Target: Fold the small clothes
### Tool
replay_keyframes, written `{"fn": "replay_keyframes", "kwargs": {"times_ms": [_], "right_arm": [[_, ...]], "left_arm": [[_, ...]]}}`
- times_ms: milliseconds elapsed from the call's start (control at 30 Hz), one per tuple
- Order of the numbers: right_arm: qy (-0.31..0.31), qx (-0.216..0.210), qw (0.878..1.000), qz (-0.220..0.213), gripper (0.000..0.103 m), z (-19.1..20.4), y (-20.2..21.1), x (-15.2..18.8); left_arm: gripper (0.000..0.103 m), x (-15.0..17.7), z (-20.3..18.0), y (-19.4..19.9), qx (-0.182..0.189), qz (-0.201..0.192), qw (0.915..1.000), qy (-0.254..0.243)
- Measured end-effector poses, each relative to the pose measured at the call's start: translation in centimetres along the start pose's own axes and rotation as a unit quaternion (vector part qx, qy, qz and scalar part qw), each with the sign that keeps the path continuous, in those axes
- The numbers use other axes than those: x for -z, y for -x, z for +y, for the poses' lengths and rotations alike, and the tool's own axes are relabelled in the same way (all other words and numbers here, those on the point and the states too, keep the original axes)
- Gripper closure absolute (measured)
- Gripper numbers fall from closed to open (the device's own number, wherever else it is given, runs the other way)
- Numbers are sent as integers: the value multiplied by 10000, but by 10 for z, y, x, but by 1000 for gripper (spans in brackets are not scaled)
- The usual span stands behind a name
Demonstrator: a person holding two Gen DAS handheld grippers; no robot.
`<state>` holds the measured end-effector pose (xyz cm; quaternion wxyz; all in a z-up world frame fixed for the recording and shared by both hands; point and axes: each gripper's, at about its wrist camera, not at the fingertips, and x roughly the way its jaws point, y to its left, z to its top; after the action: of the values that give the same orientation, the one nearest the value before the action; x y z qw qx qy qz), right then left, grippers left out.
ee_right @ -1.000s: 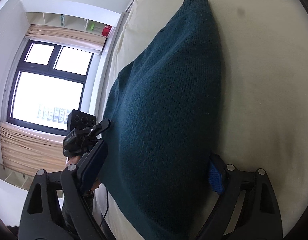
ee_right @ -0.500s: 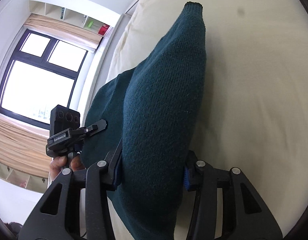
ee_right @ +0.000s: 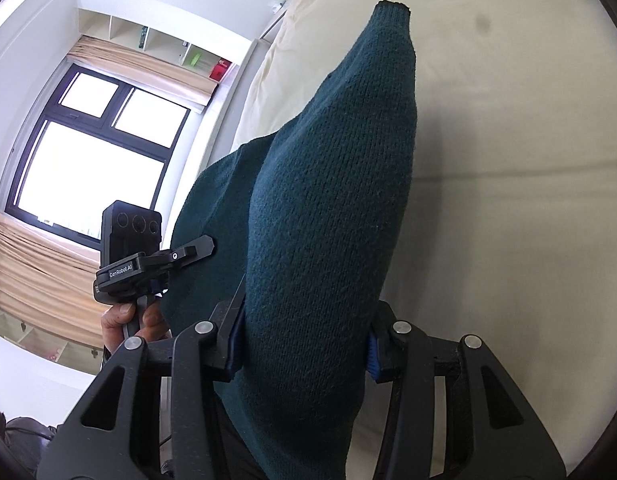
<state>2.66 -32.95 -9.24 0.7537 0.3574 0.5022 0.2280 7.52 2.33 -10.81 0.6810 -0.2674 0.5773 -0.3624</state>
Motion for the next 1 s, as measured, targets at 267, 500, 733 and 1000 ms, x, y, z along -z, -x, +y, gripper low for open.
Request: {"fn": "replay_keyframes", "kwargs": {"times_ms": [267,500,733,1000], "right_arm": [[-505,236,9983,164,60,-39,-26,41],[-601,95,9981,108,60,-42,-27,44],[-568,0,9983,86,60,-58,-24,34],[-549,-118,9984,27,59,-60,-33,31]], "left_arm": [[78,16,48,-20,15,175,9988,455],[77,22,65,-23,182,120,9980,588],[77,25,65,-23,177,76,9982,562],[74,25,63,-25,115,43,9982,583]]}}
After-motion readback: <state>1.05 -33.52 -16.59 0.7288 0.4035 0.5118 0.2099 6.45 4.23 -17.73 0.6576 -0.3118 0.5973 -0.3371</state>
